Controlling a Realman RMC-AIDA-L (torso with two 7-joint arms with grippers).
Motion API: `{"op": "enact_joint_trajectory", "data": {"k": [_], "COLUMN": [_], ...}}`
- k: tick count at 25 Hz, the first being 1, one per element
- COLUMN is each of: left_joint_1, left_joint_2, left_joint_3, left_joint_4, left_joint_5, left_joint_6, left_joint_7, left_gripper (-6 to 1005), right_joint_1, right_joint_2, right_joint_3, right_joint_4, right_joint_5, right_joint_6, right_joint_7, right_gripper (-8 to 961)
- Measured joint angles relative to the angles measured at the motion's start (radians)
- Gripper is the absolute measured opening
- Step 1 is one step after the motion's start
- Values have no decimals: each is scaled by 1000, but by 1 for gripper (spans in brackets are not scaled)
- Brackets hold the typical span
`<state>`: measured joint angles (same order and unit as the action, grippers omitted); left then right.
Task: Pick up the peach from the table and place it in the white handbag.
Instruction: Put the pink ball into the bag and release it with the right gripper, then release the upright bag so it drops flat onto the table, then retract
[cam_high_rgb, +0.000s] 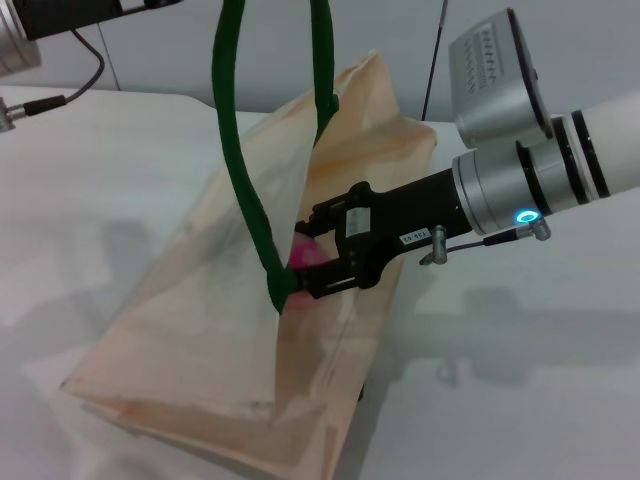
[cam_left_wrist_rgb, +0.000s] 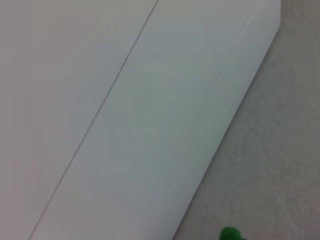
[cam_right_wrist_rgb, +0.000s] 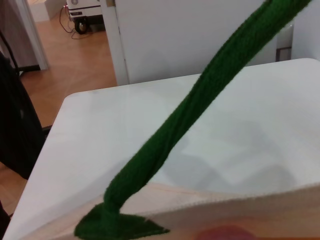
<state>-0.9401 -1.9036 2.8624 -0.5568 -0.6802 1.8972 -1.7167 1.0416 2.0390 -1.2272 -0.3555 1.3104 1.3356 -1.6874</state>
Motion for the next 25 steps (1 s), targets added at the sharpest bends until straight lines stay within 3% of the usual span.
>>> {"op": "enact_joint_trajectory", "data": {"k": [6,13,19,25], "left_joint_1": [13,33,53,69], "left_joint_2": [0,0,0,-6], "left_joint_3": [0,0,0,0], "left_joint_4": [0,0,2,12], "left_joint_5": [-3,-16,-24,-24], "left_joint_6": [-16,-29,-67,-114], "left_joint_7": [1,2,2,3], "left_gripper": [119,119,119,137], "right_joint_1": [-29,-159,-257,-314], "right_joint_2": [-6,-19,-26,-29], "right_joint_3": [4,11,39,150], "right_joint_4": [-52,-239,-334,-366], "right_joint_5": [-1,-10,-13,-39], "right_joint_6": [3,-52,-126,-134], "right_joint_7": [36,133,186,187], "right_gripper": [702,847,897,897]}}
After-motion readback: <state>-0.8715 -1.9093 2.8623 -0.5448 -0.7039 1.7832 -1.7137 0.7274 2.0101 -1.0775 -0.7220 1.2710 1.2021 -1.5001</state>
